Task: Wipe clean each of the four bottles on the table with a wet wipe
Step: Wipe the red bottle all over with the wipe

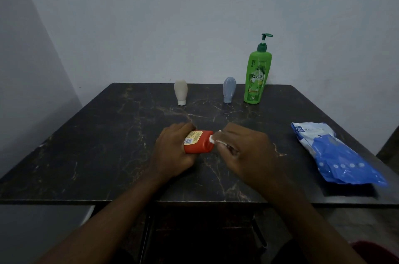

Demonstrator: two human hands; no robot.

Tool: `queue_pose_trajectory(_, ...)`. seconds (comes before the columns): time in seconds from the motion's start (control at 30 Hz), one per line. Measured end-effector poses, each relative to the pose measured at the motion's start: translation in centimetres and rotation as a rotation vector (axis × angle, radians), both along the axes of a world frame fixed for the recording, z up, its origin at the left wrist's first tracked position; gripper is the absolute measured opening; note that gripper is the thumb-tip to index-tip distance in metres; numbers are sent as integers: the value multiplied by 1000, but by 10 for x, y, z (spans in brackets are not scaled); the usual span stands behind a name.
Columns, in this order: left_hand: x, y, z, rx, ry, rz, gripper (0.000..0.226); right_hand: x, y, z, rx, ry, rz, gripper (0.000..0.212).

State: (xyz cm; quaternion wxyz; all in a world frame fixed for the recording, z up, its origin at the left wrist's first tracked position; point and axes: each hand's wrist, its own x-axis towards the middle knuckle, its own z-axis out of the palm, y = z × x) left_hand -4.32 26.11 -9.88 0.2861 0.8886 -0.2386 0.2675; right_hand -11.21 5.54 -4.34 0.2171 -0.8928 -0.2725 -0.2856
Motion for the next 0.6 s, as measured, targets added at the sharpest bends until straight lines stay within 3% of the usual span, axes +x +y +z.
queue_pose_trajectory(0.13,0,1,0,-6,14,-9,53,-8,-2,-4,-38,-4,130,24)
queue_pose_trajectory(0.6,-1,2,-1,-21,33,-29,61,-6,-4,-10,-37,-111,164,25)
